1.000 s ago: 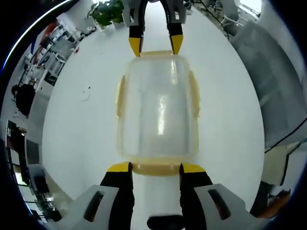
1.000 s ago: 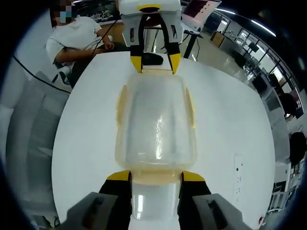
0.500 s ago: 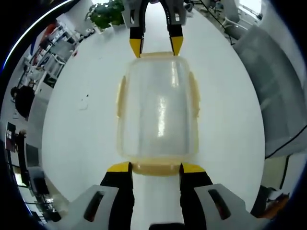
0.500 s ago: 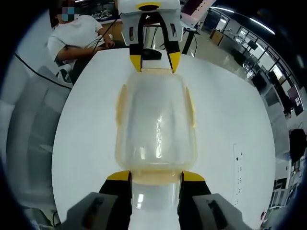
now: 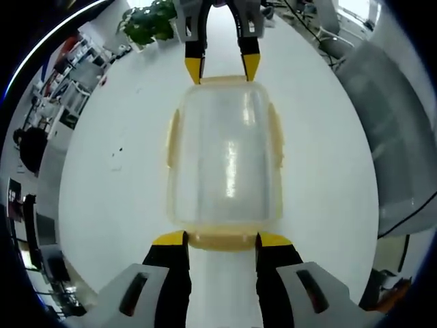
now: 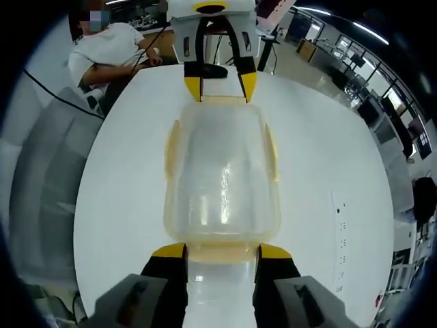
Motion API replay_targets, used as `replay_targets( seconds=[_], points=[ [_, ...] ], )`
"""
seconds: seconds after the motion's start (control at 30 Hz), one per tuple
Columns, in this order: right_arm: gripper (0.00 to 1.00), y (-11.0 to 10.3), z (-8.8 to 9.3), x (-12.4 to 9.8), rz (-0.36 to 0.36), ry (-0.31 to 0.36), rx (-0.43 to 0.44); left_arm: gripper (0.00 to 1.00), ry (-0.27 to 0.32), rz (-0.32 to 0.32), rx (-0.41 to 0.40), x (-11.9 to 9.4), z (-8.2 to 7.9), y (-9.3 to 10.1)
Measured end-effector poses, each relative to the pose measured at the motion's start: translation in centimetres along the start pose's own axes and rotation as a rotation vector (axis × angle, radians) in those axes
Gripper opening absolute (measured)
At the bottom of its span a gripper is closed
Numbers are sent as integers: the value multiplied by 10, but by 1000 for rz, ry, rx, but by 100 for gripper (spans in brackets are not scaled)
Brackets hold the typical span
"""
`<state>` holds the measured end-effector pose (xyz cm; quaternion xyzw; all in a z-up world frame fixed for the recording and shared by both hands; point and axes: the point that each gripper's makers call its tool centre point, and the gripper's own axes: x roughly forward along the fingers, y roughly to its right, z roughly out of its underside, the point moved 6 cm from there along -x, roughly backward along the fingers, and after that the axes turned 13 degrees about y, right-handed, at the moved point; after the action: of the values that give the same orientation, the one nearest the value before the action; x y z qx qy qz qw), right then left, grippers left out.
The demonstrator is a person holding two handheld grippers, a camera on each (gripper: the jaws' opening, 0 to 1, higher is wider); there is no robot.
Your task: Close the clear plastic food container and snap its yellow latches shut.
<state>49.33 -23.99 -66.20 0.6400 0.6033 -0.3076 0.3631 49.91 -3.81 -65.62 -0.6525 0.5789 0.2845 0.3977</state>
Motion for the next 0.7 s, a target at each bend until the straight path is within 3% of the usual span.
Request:
replay_targets(
  seconds=[0.7],
  points=[
    [34,2,30,-19,-7,-8,5,34,9,10,0,22,-27,-3]
  ],
)
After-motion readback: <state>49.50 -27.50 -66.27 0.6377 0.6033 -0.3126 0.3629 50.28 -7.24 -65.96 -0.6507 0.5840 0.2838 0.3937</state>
